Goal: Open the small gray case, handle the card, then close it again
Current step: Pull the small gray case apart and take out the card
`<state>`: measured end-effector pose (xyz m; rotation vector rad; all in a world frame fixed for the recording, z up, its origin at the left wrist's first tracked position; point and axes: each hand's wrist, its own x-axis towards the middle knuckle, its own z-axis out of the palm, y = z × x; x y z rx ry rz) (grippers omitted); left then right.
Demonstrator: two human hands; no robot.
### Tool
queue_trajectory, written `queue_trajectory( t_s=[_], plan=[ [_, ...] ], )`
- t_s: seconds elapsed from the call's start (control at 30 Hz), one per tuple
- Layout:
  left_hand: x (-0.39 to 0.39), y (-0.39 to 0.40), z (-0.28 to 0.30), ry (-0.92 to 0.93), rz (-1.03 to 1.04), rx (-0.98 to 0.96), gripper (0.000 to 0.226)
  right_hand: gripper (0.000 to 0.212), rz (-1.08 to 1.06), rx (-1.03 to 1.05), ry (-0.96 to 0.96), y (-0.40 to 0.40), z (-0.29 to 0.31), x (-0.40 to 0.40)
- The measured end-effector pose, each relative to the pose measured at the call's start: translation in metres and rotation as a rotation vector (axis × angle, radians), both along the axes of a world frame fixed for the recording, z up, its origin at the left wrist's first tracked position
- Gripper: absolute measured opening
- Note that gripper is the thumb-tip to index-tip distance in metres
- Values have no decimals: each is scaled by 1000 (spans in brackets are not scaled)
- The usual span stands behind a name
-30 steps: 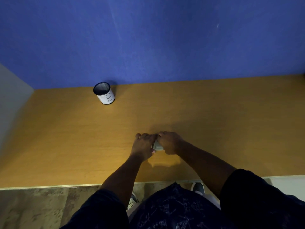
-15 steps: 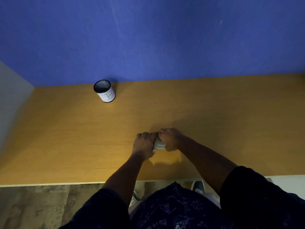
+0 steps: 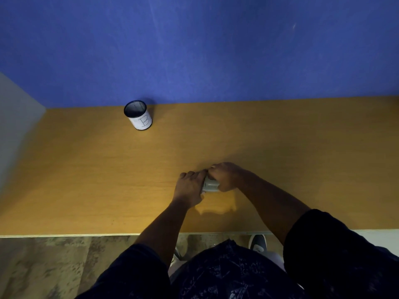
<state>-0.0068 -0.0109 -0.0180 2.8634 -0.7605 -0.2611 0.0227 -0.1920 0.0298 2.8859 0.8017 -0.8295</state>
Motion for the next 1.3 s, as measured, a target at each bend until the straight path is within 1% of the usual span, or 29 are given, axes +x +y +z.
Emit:
queue_trajectory(
  t_s=[0.13, 0.27, 0.4, 0.53, 0.6, 0.73, 0.87, 0.93, 1.07, 1.13, 1.3],
  plan=[
    [1, 1, 1, 18, 45, -45, 82, 53, -39, 74, 18, -8, -1, 2],
    [4, 0, 2, 37, 94, -69, 86, 52, -165, 217, 42, -21, -3, -3],
    [6, 1, 4, 49, 112, -62, 91, 55, -431, 392, 51, -29, -8, -12],
    [6, 1, 4, 50, 95, -61, 86, 63, -777, 571, 105, -38, -17, -18],
    [5, 2, 5, 31, 88, -61, 84, 63, -916, 675, 140, -41, -20, -23],
    [5, 3, 5, 22, 56, -50, 83, 61, -1091, 715, 110, -43, -19, -30],
    [6, 4, 4, 20, 22, -23, 82, 59, -1244, 659, 34, -49, -18, -29],
    [6, 4, 5, 11, 4, -14, 81, 62, -1295, 552, -53, -56, -14, -29],
    [6, 4, 8, 27, -25, -5, 80, 58, -1335, 360, -205, -73, 0, -34],
    [7, 3, 9, 46, -36, 2, 81, 55, -1333, 281, -230, -83, 6, -39],
    [10, 0, 14, 104, -98, 20, 84, 40, -1329, 145, -212, -99, 14, -52]
  ],
)
